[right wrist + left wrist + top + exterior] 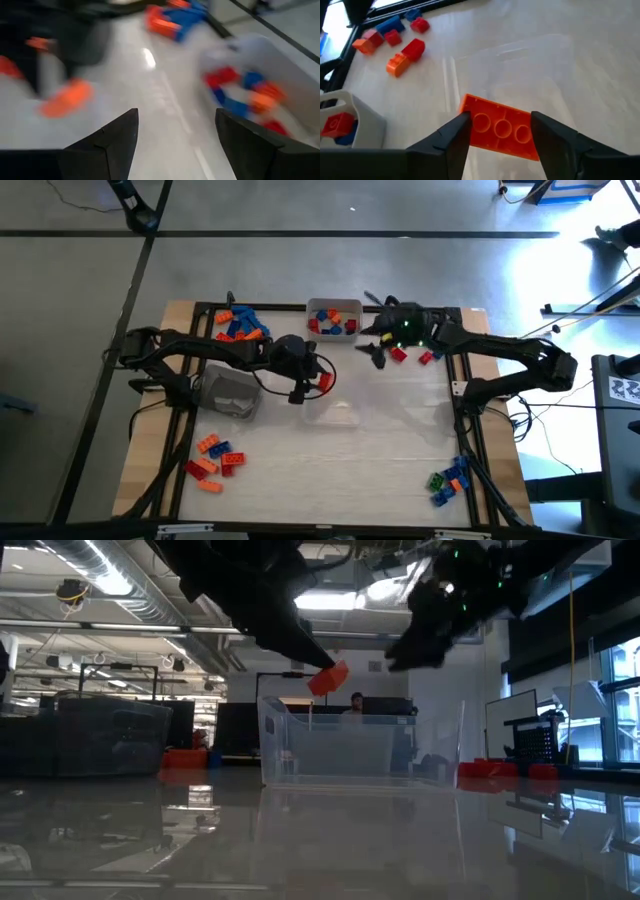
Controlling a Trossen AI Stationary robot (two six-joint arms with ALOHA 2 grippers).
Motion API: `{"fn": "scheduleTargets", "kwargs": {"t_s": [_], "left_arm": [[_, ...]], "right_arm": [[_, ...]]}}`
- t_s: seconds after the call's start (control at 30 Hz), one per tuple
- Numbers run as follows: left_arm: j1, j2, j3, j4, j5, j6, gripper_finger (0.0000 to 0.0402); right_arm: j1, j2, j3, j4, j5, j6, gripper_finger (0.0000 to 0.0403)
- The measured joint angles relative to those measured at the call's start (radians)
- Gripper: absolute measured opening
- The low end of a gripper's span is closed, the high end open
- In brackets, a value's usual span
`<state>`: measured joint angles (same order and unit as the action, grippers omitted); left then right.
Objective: Sort blocks by size
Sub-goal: Put the big orange game piece into the transparent bin
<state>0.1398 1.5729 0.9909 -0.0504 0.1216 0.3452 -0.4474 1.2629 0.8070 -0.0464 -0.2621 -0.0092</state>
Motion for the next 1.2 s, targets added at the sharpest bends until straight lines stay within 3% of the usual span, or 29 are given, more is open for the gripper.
{"fn": "scheduleTargets", "kwargs": {"t_s": [0.07,0.23,0.43,0.67,1.0,1.1,1.2], "left_arm": [[-0.001,0.011,-0.001,0.001,-0.004,-0.007,0.0184],[-0.029,0.015,-0.002,0.047,-0.003,-0.032,0.0184],[-0.062,0.015,-0.002,0.058,-0.002,-0.041,0.0184],[-0.07,0.015,-0.002,0.078,-0.002,-0.044,0.0183],[-0.082,-0.012,-0.002,0.059,-0.008,-0.05,0.0183],[-0.08,-0.07,-0.002,-0.021,-0.059,-0.053,0.0183],[-0.065,-0.161,-0.002,-0.139,-0.163,-0.071,0.0182]], "right_arm": [[0.077,0.003,0.0,0.031,0.021,0.004,0.0261],[0.257,0.053,0.0,0.119,0.19,0.003,0.0261],[0.367,0.126,0.0,0.256,0.242,0.005,0.0261],[0.411,0.21,0.0,0.334,0.304,0.005,0.0261],[0.409,0.217,-0.001,0.216,0.321,0.01,0.0261],[0.409,0.165,-0.001,0.17,0.324,0.013,0.0261],[0.409,0.078,-0.001,0.09,0.393,0.028,0.0261]]}}
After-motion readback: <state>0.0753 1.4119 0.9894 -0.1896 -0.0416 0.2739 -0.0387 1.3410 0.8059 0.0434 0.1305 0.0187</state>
